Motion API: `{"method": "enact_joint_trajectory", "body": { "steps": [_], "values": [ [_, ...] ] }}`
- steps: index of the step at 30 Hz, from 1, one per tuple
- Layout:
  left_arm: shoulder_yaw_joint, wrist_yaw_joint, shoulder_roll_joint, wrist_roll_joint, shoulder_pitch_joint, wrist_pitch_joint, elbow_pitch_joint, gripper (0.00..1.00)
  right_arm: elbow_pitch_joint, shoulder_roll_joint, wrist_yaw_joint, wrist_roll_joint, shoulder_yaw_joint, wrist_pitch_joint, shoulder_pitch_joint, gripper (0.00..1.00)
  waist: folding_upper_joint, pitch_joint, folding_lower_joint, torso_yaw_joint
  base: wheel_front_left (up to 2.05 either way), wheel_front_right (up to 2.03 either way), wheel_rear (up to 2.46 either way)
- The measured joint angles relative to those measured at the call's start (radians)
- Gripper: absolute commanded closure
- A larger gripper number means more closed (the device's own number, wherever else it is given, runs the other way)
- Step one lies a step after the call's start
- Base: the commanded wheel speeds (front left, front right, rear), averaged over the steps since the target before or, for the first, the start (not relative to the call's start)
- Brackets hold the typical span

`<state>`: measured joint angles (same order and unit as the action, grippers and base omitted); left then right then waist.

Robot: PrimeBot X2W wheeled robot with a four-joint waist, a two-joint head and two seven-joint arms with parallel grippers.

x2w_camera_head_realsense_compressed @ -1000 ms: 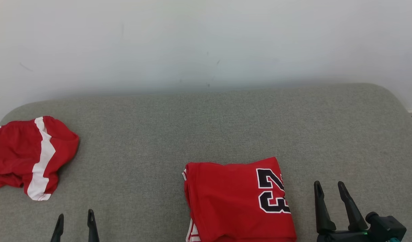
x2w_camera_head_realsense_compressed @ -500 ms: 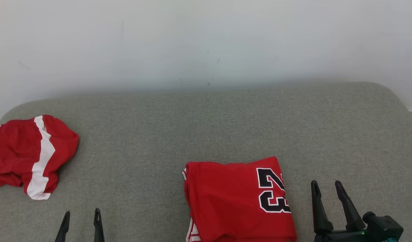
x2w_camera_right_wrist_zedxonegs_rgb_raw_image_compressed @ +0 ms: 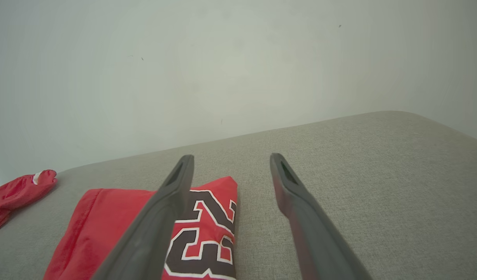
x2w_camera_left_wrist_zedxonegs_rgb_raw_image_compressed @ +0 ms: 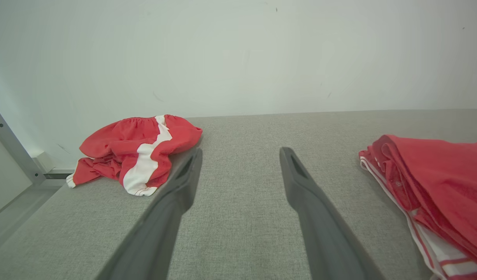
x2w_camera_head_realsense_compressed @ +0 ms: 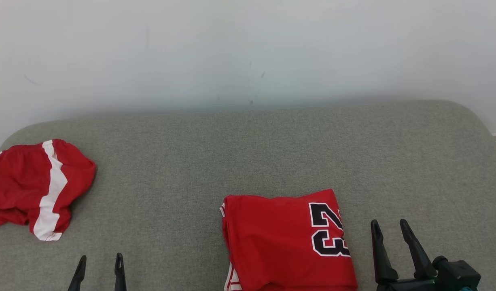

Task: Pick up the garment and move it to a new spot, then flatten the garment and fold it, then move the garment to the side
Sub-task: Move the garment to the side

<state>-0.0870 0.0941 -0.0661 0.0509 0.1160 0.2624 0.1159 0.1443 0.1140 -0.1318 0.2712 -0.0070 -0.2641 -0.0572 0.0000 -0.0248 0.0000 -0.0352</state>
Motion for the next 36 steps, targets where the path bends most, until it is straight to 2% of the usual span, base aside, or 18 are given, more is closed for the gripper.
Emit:
{"method": "enact_joint_trajectory", "body": {
  "steps": [26,32,36],
  "values": [
    [-0.002,0.000,0.001,-0.006,0.000,0.000,0.010,0.00,0.015,0.006,0.000,-0.018,0.010,0.000,-0.005,0.00,0.0000,-0.004,0.0001,0.005,0.00,0.00,0.00],
    [-0.007,0.002,0.001,-0.005,0.000,0.000,0.011,0.00,0.040,0.014,0.000,-0.027,0.038,0.000,0.016,0.00,0.0000,-0.003,0.0001,0.002,0.00,0.00,0.00],
    [-0.006,0.002,0.002,-0.004,0.000,0.000,0.016,0.00,0.082,0.043,0.000,-0.023,0.077,0.000,0.081,0.00,0.0000,-0.002,0.0001,0.003,0.00,0.00,0.00]
  ]
}}
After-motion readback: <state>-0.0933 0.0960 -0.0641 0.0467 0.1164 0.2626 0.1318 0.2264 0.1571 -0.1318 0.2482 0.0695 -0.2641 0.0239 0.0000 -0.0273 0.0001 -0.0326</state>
